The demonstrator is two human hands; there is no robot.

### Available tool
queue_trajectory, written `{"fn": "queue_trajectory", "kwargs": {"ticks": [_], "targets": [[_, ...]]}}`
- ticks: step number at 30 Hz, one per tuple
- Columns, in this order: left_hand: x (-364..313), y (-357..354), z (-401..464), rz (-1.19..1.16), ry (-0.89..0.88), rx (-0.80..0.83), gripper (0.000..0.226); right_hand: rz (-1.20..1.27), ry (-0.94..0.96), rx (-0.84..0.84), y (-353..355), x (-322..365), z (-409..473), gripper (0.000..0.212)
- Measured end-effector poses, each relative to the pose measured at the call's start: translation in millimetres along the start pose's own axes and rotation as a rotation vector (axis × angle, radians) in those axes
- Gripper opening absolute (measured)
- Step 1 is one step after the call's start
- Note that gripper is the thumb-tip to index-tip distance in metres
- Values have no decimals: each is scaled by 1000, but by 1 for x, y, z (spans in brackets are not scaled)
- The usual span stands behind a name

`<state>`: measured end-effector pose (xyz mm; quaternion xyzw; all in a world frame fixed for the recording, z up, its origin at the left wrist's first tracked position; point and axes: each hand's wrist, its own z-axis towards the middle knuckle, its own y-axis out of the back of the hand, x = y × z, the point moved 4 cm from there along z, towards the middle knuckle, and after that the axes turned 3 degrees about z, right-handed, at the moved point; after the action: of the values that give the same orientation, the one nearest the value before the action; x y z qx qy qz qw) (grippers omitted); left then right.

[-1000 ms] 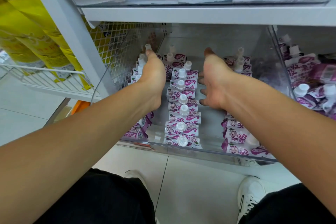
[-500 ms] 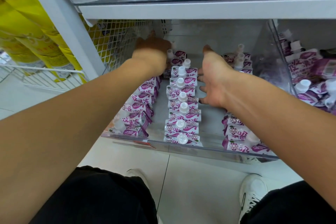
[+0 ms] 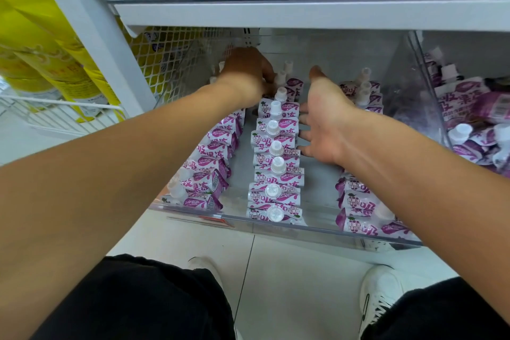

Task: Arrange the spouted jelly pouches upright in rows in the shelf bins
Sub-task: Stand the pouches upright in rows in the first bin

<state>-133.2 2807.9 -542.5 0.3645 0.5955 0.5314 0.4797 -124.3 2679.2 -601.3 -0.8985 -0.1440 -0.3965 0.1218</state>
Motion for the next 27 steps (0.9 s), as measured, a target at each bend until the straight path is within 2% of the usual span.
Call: {"fn": "queue_trajectory", "kwargs": {"ticks": [4, 8, 10, 12, 15, 17, 20, 23, 27], "targets": [[3, 3, 0, -7, -33, 43, 22, 0, 16, 23, 3, -2, 0, 99], [28, 1, -9, -32, -54, 181, 50, -2, 14, 28, 3, -3, -2, 95], [36, 0, -13, 48, -83, 258, 59, -6, 3, 23, 3, -3, -3, 95], [37, 0, -14, 183, -135, 307, 54, -2, -11, 38, 2, -3, -5, 91], [40, -4, -15, 435, -226, 270, 37, -7, -37, 63, 6, -4, -8, 86], [42, -4, -16, 571, -301, 183, 27, -20, -41, 63, 9, -5, -9, 85], [46, 1, -19, 682, -420, 146, 40, -35, -39, 68, 10, -6, -9, 85], [52, -1, -17, 703, -375, 256, 53, -40, -33, 64, 10, -5, -8, 83], [44, -1, -20, 591, -161, 370, 24, -36, -31, 53, 11, -2, -7, 81]]}}
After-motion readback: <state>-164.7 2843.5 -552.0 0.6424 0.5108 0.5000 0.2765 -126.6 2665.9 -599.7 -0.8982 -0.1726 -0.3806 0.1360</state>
